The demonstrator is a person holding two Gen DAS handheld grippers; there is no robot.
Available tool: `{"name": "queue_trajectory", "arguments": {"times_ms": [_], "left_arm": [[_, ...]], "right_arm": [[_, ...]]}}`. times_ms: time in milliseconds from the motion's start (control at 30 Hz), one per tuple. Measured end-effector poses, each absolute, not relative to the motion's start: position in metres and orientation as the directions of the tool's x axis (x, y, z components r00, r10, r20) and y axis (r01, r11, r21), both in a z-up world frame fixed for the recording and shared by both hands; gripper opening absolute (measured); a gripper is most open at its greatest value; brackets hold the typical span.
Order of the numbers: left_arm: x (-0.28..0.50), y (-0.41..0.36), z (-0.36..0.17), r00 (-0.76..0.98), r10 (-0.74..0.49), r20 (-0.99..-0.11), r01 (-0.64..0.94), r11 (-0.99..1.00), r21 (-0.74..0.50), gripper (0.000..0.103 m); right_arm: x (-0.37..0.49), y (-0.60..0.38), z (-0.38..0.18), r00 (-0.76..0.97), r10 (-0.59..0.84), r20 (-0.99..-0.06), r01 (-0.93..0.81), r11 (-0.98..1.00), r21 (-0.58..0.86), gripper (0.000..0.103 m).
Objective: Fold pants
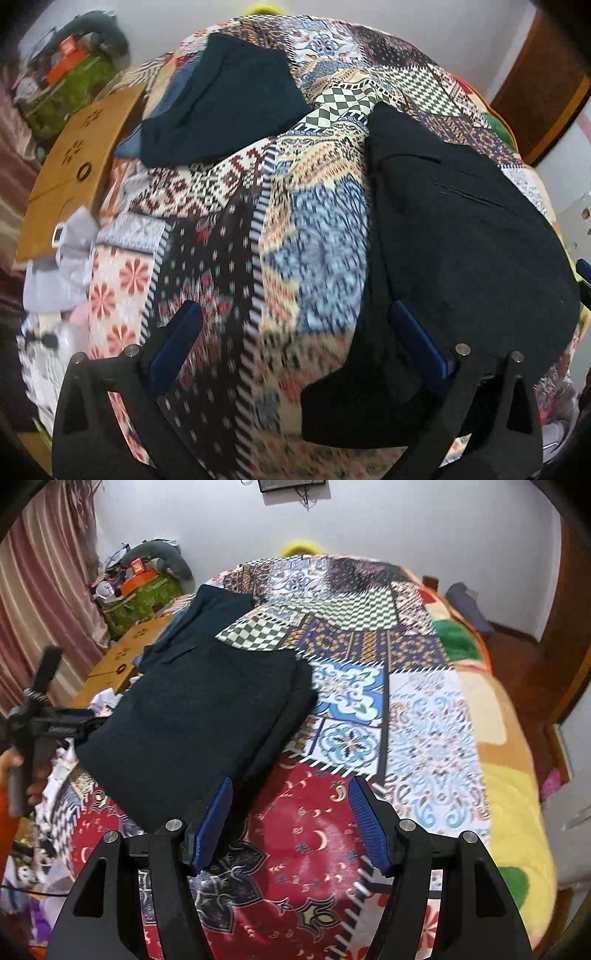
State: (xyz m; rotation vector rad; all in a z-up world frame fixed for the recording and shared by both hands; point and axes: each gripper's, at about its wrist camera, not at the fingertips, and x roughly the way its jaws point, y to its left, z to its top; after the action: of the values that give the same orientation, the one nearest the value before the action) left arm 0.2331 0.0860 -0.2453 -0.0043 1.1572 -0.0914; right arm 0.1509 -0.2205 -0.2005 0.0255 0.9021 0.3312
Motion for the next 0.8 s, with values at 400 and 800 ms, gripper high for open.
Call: {"name": "queue_trajectory", "arguments": {"times_ms": [400, 800], "left_arm": [[0.213, 0.075, -0.197, 0.539, -0.044, -0.841, 0.096, 0.995, 0.01, 0.103], [0.29, 0.028, -0.172, 0.622, -0.057, -0.781, 0.189, 0.979, 0.079, 0.103]], "right_arm": [[0.16, -0.237, -0.181, 0.605, 0.317, -0.73, -0.266, 0.945, 0.19, 0.063], [0.224, -0.196, -0.181, 0.58, 0.385, -0.718, -0.383, 0.907, 0.176, 0.064]]}}
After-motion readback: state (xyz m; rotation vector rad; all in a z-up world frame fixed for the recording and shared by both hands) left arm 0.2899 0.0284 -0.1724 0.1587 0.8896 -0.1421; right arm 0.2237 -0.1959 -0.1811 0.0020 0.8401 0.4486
